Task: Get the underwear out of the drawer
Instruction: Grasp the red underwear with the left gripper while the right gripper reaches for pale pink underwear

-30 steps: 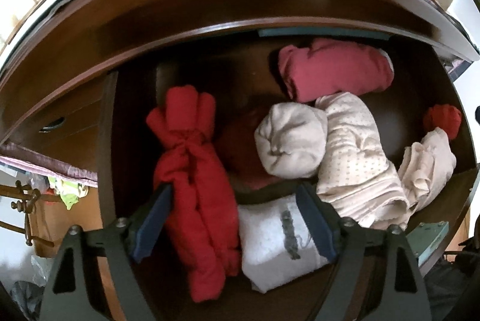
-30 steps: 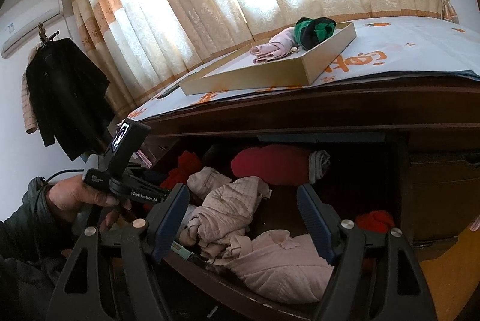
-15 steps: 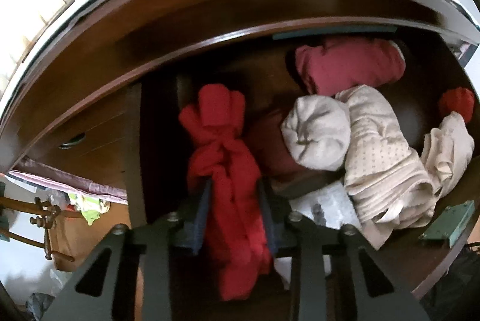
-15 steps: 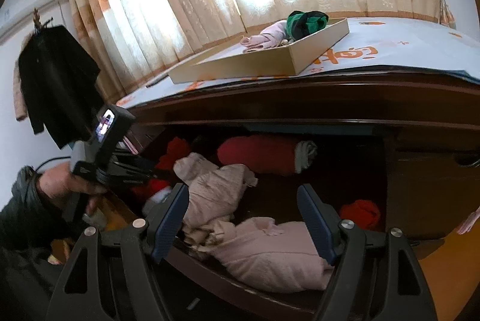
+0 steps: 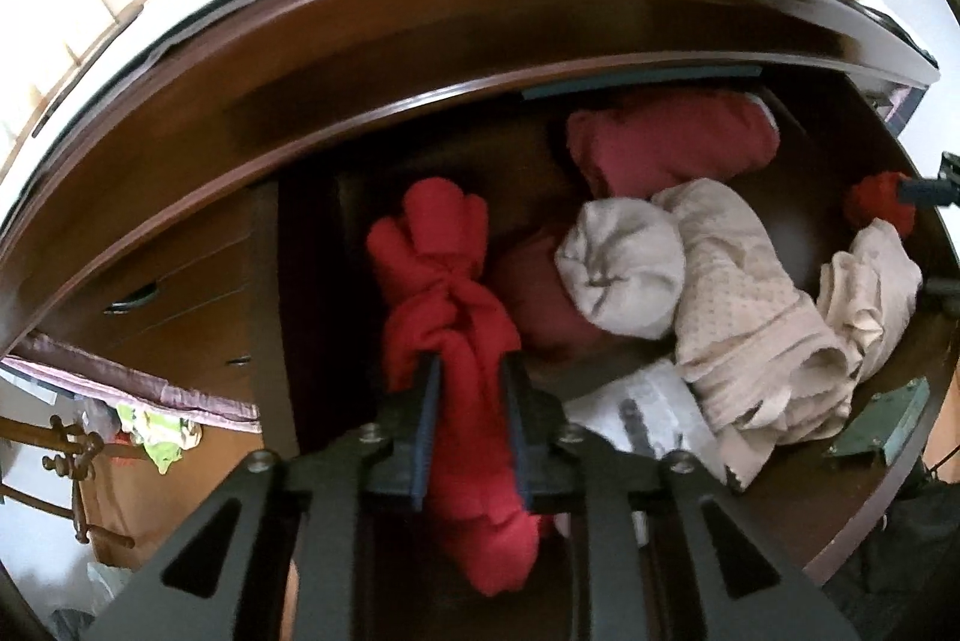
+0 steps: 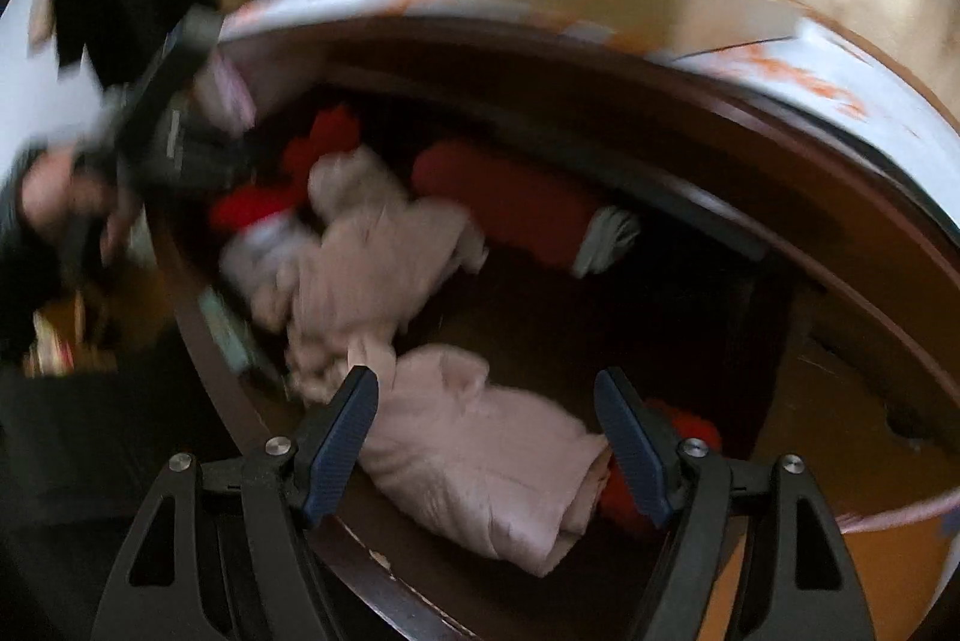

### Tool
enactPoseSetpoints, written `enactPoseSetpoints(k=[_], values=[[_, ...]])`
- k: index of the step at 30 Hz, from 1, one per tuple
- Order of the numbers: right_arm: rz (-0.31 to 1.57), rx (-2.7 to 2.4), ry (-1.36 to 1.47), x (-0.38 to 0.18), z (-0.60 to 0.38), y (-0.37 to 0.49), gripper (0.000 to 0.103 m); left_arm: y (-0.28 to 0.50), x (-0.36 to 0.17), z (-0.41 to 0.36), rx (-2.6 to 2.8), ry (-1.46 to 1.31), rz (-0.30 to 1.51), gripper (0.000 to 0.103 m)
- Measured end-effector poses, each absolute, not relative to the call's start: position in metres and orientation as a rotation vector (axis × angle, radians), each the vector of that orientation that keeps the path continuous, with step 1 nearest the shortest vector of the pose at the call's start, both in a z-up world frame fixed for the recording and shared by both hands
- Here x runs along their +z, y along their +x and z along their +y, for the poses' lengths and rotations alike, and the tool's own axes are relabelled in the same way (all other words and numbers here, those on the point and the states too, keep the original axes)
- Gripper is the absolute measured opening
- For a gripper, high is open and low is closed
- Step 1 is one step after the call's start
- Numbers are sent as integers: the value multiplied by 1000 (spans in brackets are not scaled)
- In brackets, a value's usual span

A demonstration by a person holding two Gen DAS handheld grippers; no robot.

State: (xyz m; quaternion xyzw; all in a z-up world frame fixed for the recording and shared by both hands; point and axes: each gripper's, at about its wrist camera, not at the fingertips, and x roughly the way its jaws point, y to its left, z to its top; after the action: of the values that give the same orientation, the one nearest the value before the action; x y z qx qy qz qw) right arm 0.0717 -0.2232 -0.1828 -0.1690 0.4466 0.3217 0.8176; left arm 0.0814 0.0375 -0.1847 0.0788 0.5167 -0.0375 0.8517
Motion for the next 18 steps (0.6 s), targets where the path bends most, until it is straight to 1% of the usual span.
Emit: enactPoseSetpoints(k=[1, 2, 4, 6, 7, 9, 11, 15, 18], values=[[959, 693, -381, -185, -220, 71, 76, 82, -185, 38, -81, 172, 1092, 24], [973, 706, -406, -186, -216, 71, 76, 83, -186, 37, -82, 182, 1099, 27], [989, 722, -411, -185, -212, 74, 76, 86, -188, 35, -78, 190, 1117, 36], [996, 731, -423, -181, -209, 80, 76, 89, -189, 29, -89, 209, 1136, 48], [1000, 734, -429, -180, -208, 83, 76, 90, -189, 28, -94, 212, 1143, 50], [1014, 747, -464, -177, -205, 88, 76, 95, -191, 25, -109, 232, 1168, 59], [1031, 772, -514, -177, -200, 91, 76, 99, -193, 24, -121, 238, 1182, 62], [1082, 818, -607, -184, -192, 90, 76, 105, -197, 26, -131, 266, 1194, 63], [1121, 841, -680, -190, -186, 87, 76, 108, -200, 25, -131, 276, 1197, 61]])
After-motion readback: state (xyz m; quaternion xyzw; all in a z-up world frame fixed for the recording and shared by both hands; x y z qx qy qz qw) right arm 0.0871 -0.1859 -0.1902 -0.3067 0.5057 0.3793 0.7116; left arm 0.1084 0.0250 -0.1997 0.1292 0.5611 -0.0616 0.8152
